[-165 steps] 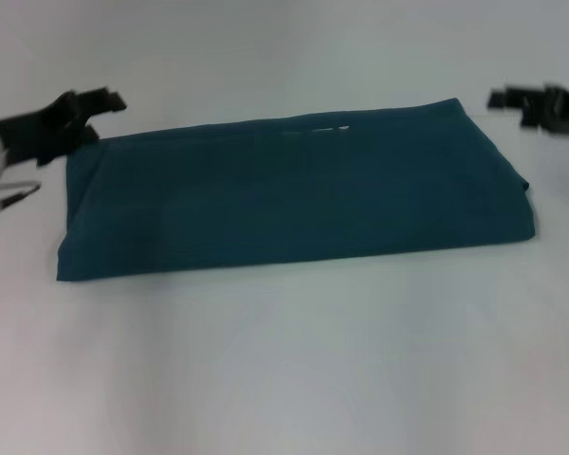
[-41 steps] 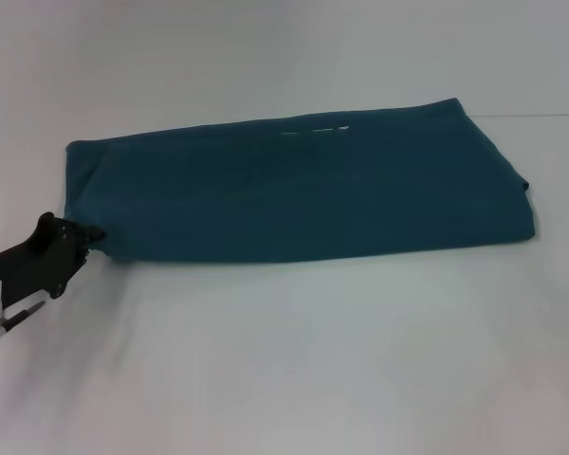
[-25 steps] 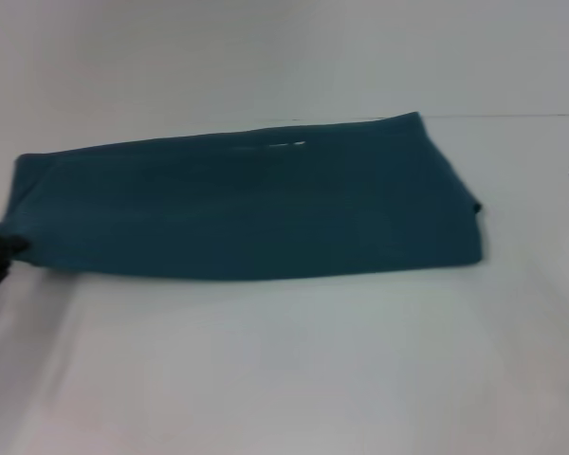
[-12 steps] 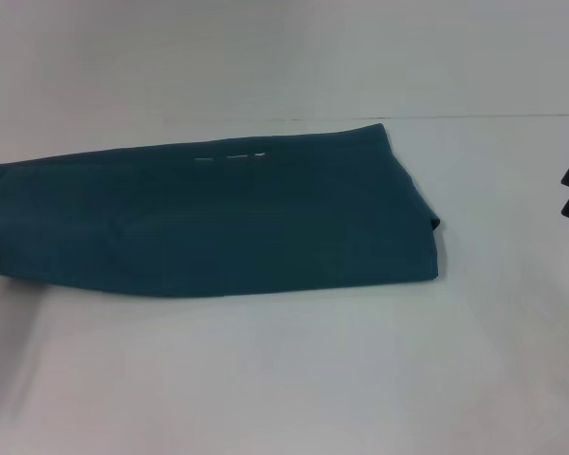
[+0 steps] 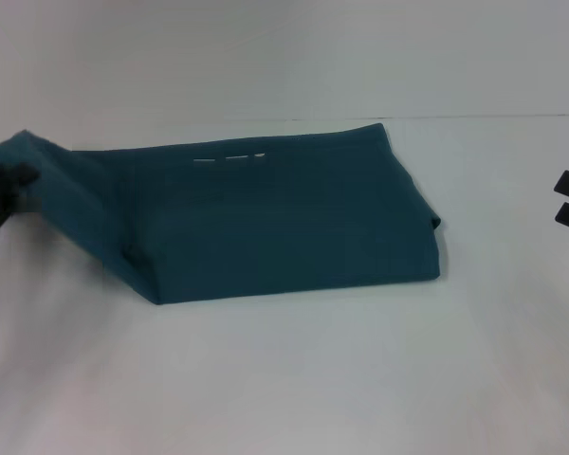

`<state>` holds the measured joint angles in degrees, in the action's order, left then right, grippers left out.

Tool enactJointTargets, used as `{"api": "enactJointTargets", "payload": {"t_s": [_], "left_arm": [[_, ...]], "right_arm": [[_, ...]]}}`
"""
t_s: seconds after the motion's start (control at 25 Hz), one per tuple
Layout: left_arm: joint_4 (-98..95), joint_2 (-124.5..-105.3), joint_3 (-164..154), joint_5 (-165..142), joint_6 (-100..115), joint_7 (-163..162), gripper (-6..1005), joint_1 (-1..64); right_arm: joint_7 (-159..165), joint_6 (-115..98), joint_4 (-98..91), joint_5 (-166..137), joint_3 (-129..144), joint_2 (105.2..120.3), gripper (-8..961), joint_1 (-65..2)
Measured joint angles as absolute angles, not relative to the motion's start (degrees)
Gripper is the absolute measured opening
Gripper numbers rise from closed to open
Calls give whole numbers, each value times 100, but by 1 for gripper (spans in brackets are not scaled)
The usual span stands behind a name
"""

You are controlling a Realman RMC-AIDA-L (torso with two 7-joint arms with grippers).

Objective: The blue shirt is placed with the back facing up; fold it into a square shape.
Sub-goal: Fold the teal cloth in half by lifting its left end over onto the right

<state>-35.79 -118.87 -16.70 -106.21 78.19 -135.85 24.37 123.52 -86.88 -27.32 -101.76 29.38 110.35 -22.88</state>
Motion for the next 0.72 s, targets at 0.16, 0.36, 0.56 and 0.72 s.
{"api": "enactJointTargets", "payload": {"t_s": [0.16, 0.36, 0.56, 0.72], "left_arm": [[-3520, -11913, -1725, -10617, 8022, -13583, 34, 2741], [-3475, -11986, -1812, -10613, 8175, -13581, 39, 3140], [-3463, -12026, -2068, -10614, 8147, -13579, 44, 3598], [-3459, -12058, -2349, -10613, 7977, -13579, 48, 3983]], "right_arm": [[12341, -8687, -2733, -10182, 2982, 11047, 774, -2307], [12292, -8684, -2733, -10196, 3034, 11069, 774, -2318], [12271, -8688, -2729, -10198, 3036, 11109, 774, -2314], [12270, -8693, -2717, -10199, 3034, 11117, 774, -2287]]}}
